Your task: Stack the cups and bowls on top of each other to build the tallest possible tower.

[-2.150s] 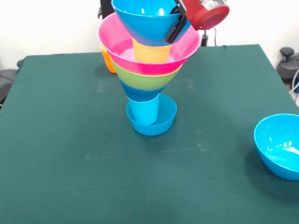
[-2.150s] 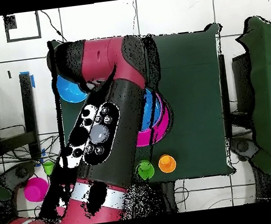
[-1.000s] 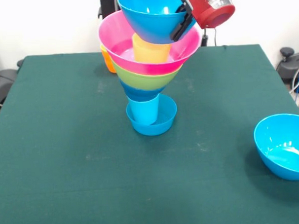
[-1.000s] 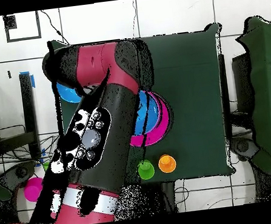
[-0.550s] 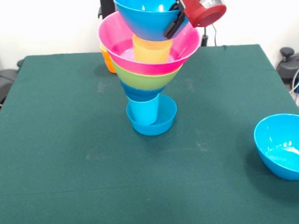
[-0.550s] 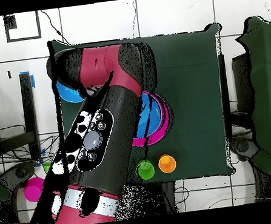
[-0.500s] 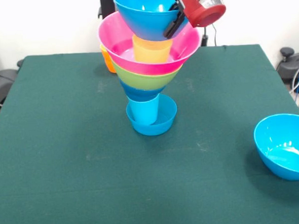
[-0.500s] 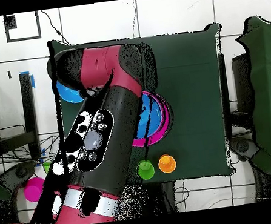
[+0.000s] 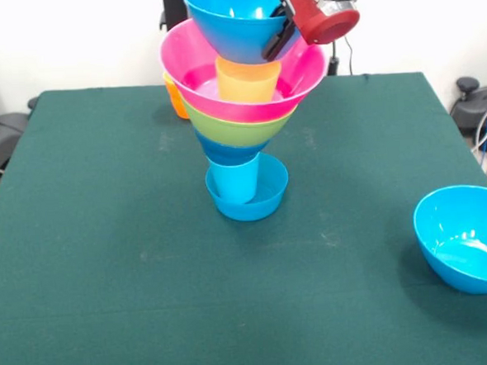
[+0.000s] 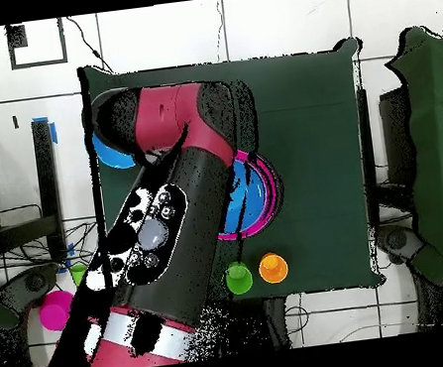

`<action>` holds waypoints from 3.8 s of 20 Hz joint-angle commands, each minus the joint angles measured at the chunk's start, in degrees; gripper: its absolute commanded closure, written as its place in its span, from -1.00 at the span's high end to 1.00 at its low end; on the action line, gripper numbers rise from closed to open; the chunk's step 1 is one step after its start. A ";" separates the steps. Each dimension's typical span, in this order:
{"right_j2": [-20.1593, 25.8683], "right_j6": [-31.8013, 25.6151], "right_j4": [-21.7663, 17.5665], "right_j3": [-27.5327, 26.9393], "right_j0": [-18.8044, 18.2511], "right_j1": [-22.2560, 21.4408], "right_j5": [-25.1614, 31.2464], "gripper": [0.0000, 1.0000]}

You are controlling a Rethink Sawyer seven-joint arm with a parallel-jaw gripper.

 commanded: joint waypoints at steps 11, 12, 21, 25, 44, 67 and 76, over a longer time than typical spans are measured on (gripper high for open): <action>2.33 9.92 -0.28 4.77 0.94 1.84 -6.91 -1.00; 2.36 9.72 -0.20 4.78 0.88 1.77 -6.71 -1.00; 2.51 9.12 0.35 3.85 0.63 1.54 -3.96 -1.00; 2.75 9.43 0.74 3.66 0.64 1.60 -3.89 -1.00; 2.32 11.23 1.15 1.89 1.67 2.57 -1.86 -1.00; 1.61 11.07 0.44 1.10 0.94 3.86 -4.21 1.00; 1.18 11.74 1.20 0.91 0.91 3.25 -2.95 1.00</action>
